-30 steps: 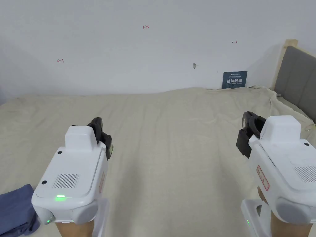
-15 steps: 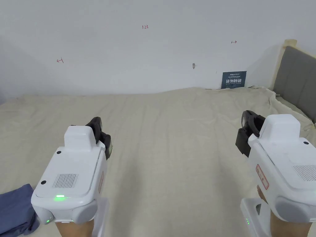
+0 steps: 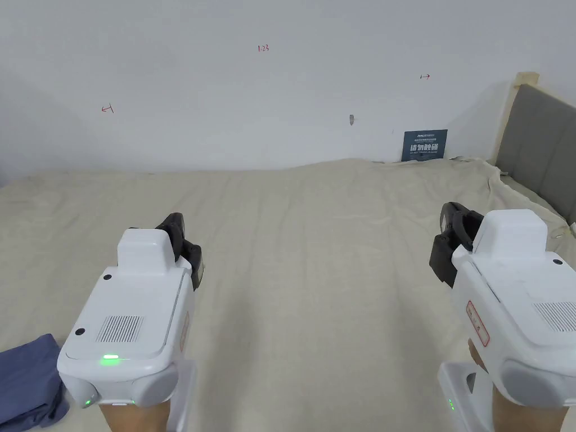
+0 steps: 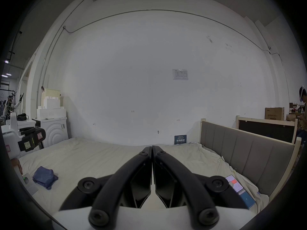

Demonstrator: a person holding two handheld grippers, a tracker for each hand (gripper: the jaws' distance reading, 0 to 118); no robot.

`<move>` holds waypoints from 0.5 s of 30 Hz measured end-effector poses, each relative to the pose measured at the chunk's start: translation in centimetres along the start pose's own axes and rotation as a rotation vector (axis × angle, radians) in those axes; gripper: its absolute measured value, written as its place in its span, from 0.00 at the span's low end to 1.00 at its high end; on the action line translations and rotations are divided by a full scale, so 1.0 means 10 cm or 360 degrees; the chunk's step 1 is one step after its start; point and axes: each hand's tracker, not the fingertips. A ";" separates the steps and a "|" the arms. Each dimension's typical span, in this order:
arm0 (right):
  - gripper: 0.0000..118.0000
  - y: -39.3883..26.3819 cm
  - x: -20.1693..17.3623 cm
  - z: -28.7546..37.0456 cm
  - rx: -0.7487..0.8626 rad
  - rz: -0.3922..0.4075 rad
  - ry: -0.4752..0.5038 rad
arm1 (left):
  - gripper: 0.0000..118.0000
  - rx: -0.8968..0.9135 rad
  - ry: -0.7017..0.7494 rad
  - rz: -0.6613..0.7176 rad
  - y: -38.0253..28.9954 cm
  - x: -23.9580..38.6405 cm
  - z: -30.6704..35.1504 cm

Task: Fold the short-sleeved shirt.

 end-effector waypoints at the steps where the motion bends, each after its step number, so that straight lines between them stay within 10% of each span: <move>1: 0.00 0.00 0.00 0.00 0.0000 0.0001 0.0000 | 0.00 -0.0002 0.0000 0.0000 0.00 0.00 0.00; 7: 0.05 0.02 -0.01 0.02 -0.0017 -0.0010 -0.0001 | 0.05 -0.0009 0.0018 0.0048 -0.03 -0.02 0.00; 11: 0.69 -0.01 -0.01 0.01 -0.0028 -0.0009 -0.0016 | 0.65 -0.0006 0.0038 0.0134 -0.06 -0.07 -0.01; 15: 0.81 -0.03 0.00 0.01 -0.0027 -0.0022 -0.0038 | 0.98 0.0006 0.0048 0.0137 -0.08 -0.08 0.00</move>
